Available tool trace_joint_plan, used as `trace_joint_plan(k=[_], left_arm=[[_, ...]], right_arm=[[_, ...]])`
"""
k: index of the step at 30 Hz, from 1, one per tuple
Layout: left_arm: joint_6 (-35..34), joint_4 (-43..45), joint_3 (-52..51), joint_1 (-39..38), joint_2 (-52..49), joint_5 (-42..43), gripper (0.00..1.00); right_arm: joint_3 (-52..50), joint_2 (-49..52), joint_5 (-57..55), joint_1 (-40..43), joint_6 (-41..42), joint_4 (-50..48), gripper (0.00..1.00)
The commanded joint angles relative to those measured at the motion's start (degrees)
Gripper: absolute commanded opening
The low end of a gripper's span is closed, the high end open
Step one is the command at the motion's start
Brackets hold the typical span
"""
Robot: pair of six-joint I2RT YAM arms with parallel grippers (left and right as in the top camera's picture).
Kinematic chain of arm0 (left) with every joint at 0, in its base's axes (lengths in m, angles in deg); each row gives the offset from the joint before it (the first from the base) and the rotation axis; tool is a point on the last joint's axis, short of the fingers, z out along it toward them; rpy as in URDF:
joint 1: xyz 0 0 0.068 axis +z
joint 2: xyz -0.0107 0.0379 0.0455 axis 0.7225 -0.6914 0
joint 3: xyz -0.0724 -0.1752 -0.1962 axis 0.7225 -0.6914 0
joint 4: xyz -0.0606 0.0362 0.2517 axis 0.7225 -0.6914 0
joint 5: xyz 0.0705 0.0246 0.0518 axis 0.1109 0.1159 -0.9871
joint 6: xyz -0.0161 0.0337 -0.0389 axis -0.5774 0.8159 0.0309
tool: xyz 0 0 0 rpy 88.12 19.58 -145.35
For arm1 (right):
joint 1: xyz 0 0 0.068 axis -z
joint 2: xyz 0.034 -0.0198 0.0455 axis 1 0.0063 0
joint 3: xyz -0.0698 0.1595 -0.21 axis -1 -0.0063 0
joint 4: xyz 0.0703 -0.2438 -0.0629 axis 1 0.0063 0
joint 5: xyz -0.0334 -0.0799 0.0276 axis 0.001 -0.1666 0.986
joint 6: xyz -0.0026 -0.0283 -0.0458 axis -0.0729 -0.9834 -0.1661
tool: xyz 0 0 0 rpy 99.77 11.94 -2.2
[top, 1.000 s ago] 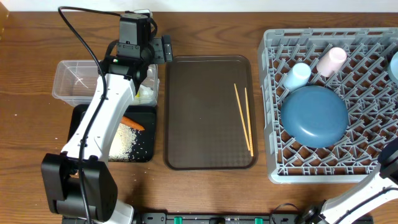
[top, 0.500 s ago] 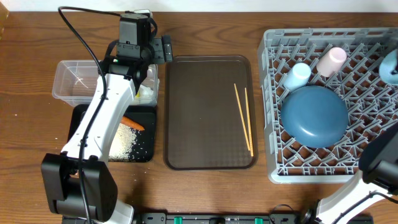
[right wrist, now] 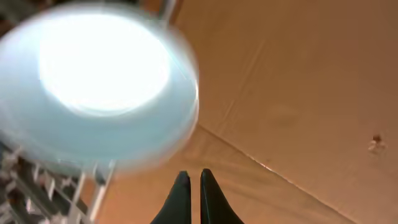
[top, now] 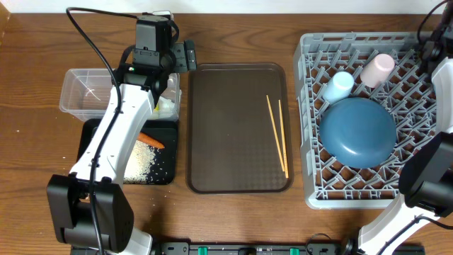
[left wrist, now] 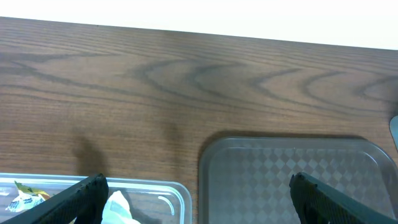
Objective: Sort waste into correct bins and load items into the dishwasher rack
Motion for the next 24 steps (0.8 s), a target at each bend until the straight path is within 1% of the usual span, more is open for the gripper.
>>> trace_joint_plan(k=[1, 5, 7, 8, 9, 10, 11, 13, 15, 16, 17, 18, 20, 22, 24], left_arm=[[-0.5, -0.1, -0.1, 0.1, -0.2, -0.5, 0.94], [-0.5, -0.1, -0.1, 0.1, -0.2, -0.5, 0.94], [-0.5, -0.1, -0.1, 0.1, -0.2, -0.5, 0.94], [-0.5, -0.1, -0.1, 0.1, -0.2, -0.5, 0.94], [-0.5, -0.1, -0.1, 0.1, -0.2, -0.5, 0.94], [-0.5, -0.1, -0.1, 0.1, -0.2, -0.5, 0.94], [-0.5, -0.1, -0.1, 0.1, -0.2, -0.5, 0.94], [-0.5, -0.1, -0.1, 0.1, -0.2, -0.5, 0.94], [-0.5, -0.1, -0.1, 0.1, -0.2, -0.5, 0.94], [-0.5, -0.1, -0.1, 0.1, -0.2, -0.5, 0.94], [-0.5, -0.1, -0.1, 0.1, -0.2, -0.5, 0.94], [-0.5, -0.1, -0.1, 0.1, -0.2, -0.5, 0.94], [-0.5, -0.1, -0.1, 0.1, -0.2, -0.5, 0.94], [-0.5, -0.1, -0.1, 0.1, -0.2, -0.5, 0.94], [-0.5, -0.1, -0.1, 0.1, -0.2, -0.5, 0.94]], right_arm=[[-0.2, 0.0, -2.8, -0.6, -5.2, 3.3, 0.01], [-0.8, 0.0, -1.7, -1.4, -4.0, 4.8, 0.01], [-0.8, 0.0, 1.1, -2.2, -0.9, 3.5, 0.01], [-0.8, 0.0, 3.3, -2.5, 1.9, 2.2, 0.01], [-0.8, 0.0, 5.9, -2.6, 7.4, 0.2, 0.01], [-0.8, 0.0, 7.9, -2.6, 15.1, -2.1, 0.01], [-0.8, 0.0, 8.9, -2.5, 20.6, -3.2, 0.01], [-0.7, -0.1, 11.6, -2.1, 34.8, -4.6, 0.01], [-0.7, -0.3, 17.1, -1.6, 42.9, -4.5, 0.01], [-0.7, -0.5, 19.5, -1.4, 44.4, -4.5, 0.05], [-0.7, -0.7, 22.1, -1.1, 45.4, -4.5, 0.22], [-0.7, -1.1, 24.8, -1.0, 45.5, -4.6, 0.24], [-0.7, -2.1, 26.4, -0.9, 46.4, -4.7, 0.22], [-0.7, -3.7, 26.4, -0.3, 51.2, -5.2, 0.24], [-0.7, -5.6, 28.4, 1.2, 57.8, -5.2, 0.29]])
